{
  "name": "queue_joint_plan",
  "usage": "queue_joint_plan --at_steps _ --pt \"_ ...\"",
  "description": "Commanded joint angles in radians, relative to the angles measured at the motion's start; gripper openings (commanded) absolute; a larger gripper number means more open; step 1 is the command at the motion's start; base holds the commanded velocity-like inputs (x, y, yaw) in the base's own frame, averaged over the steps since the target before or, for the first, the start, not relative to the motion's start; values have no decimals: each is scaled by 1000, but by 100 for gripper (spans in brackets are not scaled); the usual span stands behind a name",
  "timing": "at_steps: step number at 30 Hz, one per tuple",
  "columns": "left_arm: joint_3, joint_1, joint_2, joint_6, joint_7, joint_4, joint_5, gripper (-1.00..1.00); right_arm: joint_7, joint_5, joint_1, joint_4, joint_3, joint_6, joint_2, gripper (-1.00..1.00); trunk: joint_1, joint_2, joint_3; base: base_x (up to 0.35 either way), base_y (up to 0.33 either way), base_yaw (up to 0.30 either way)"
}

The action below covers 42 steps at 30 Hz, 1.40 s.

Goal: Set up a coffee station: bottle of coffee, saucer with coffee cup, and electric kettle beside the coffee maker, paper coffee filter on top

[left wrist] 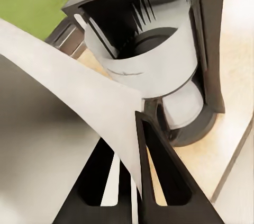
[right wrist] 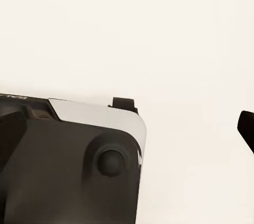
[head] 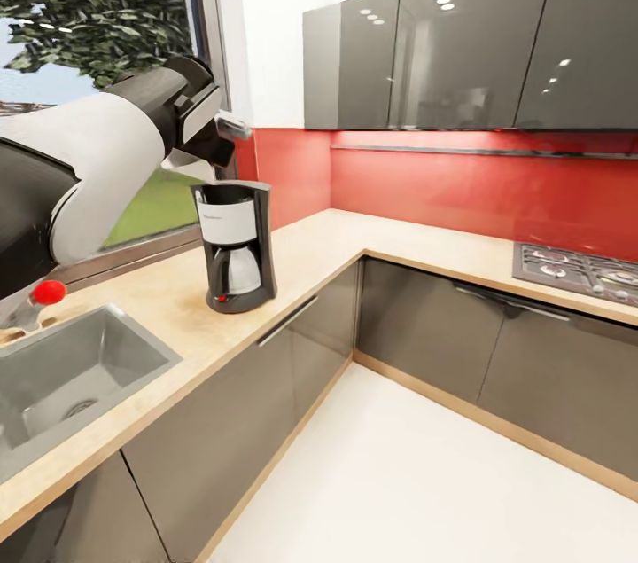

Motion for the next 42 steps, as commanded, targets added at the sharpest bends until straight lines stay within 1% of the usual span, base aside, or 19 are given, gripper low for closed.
queue_joint_plan --at_steps 1,6,13,26,31,42 --pt "-9 -1 0 3 -1 -1 5 -100 0 9 0 0 0 -2 0 100 0 -1 -1 6 -3 107" --pt "-9 -1 0 3 -1 -1 6 -100 0 9 0 0 0 -2 0 100 0 -1 -1 56 -40 43" --pt "-10 -1 0 3 -1 -1 6 -100 0 9 0 0 0 -2 0 100 0 -1 -1 209 -161 30" --pt "-10 -1 0 3 -1 -1 5 -100 0 9 0 0 0 -2 0 100 0 -1 -1 43 -33 211" --pt "-10 -1 0 3 -1 -1 5 -100 0 9 0 0 -1 -2 0 100 0 -1 -1 2 -1 34" --pt "-12 -1 -2 2 -1 -2 6 -100 1 9 0 0 1 -2 0 100 0 -1 -1 112 0 1"
